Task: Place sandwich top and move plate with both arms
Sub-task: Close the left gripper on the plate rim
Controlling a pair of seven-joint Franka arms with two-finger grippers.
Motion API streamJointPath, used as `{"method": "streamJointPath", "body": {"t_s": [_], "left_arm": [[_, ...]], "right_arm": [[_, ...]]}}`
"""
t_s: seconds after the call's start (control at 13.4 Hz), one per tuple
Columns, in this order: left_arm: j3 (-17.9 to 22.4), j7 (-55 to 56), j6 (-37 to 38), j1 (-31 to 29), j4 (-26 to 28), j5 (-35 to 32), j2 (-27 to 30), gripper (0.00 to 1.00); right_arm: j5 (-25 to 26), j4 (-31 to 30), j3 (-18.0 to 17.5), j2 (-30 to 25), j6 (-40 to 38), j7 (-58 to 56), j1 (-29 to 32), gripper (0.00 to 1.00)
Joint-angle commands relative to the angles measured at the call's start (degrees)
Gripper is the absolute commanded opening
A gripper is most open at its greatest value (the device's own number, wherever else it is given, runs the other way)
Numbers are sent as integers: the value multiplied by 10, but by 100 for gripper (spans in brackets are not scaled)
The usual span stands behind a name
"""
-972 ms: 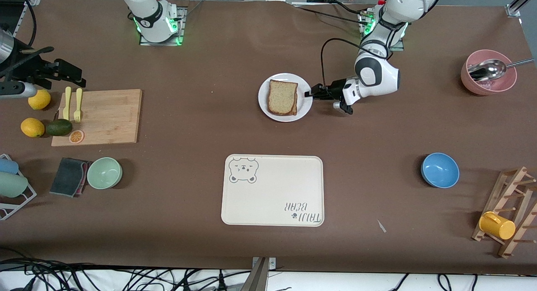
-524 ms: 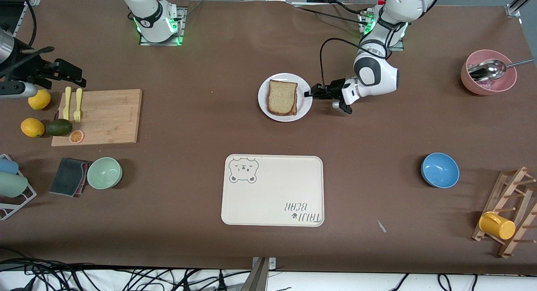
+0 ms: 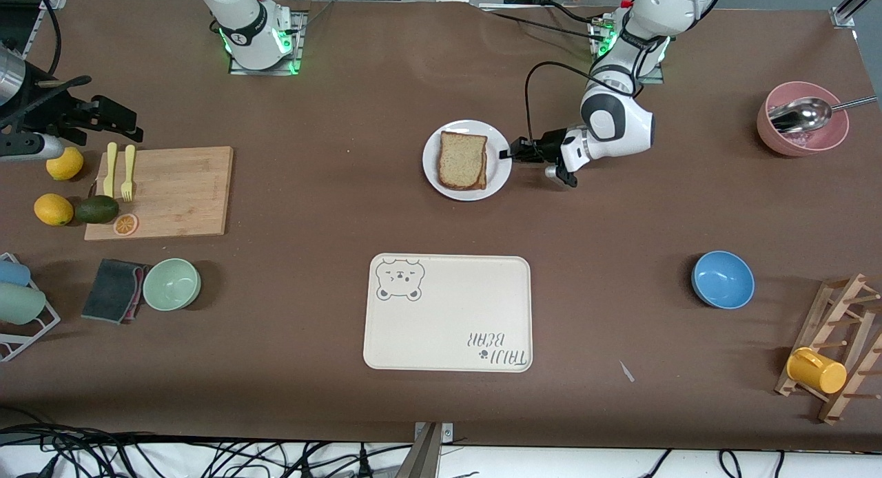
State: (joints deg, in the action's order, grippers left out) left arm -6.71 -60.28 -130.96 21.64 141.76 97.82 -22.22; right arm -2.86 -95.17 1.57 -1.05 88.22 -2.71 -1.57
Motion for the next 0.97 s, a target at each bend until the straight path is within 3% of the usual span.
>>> {"method": "streamJointPath", "body": {"t_s": [0.0,0.9], "left_arm": [[-2,-19,-12,6,0,30,-4,0],[4,-55,26,-2,-3,62,7,0]], "right_arm": [[-1,13,-1,1,-14,-6,0,100],[-1,13,-1,0,-21,-5,0,100]]}}
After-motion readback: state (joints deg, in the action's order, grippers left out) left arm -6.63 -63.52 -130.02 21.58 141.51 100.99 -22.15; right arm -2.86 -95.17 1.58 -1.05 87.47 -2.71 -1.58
